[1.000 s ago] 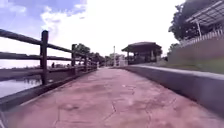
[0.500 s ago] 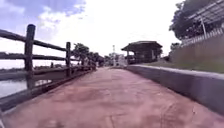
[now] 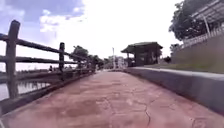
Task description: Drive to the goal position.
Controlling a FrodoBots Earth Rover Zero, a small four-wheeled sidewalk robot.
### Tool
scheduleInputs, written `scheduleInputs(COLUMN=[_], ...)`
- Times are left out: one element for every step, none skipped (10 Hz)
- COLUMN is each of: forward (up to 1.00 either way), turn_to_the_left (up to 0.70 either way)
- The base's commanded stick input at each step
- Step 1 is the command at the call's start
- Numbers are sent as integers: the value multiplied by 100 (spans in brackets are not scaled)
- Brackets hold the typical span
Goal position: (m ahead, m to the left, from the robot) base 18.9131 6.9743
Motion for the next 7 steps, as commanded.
scheduleInputs(forward=[100, 100, 100, 100, 100, 100, 100], turn_to_the_left=[0, 3, 0, 0, 0, 0, 0])
